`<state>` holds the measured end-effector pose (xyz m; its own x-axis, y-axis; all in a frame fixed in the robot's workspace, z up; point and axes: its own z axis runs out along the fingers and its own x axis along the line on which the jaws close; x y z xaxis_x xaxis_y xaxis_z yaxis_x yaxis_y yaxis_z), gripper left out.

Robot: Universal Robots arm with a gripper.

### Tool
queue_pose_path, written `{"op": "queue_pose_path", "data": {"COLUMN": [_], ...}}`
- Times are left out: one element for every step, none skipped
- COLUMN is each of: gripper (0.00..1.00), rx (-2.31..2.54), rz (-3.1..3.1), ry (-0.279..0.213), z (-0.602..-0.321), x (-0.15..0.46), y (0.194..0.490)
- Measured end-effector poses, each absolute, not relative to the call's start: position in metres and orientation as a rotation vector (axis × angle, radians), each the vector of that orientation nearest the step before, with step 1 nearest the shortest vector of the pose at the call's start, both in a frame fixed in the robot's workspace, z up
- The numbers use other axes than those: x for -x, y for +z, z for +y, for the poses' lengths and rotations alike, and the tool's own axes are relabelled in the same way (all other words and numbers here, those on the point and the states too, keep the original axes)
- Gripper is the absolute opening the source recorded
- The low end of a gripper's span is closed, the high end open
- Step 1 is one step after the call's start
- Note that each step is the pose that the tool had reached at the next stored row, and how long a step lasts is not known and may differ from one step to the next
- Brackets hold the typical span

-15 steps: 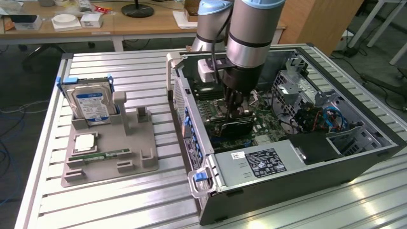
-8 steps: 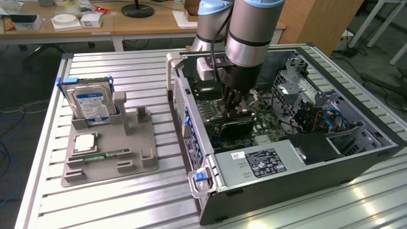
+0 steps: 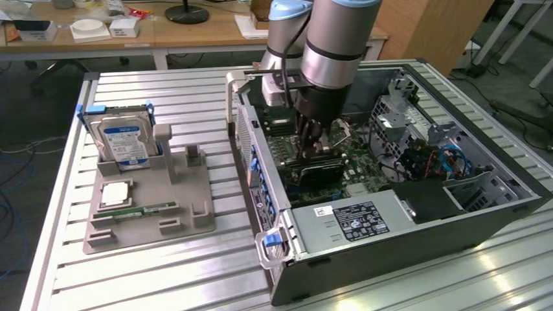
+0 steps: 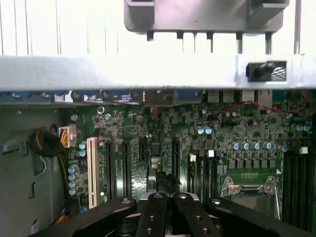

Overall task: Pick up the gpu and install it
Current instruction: 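Press down on the gpu until it lock into place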

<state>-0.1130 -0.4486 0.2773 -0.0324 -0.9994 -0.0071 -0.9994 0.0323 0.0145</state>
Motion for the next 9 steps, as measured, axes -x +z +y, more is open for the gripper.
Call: {"op": "queue_pose_path", "data": {"gripper": [0.1,0.1,0.1,0.1,0.1,0.1,0.1,0.1,0.1], "rx": [-2.178,-2.175,-2.171,-2.168,-2.165,-2.162,-2.159,-2.156,-2.154], "rz": [-2.25,-2.246,-2.243,-2.24,-2.236,-2.233,-2.23,-2.227,-2.225], "ry": [-0.029,-0.035,-0.042,-0.048,-0.054,-0.059,-0.065,-0.069,-0.074], "z": [-0.4477,-0.4467,-0.4455,-0.4442,-0.4426,-0.4412,-0.4398,-0.4389,-0.4379], "x": [0.1137,0.1144,0.115,0.1156,0.1165,0.1174,0.1182,0.119,0.1199], "y": [0.2774,0.2774,0.2774,0.2774,0.2774,0.2774,0.2774,0.2776,0.2777]}}
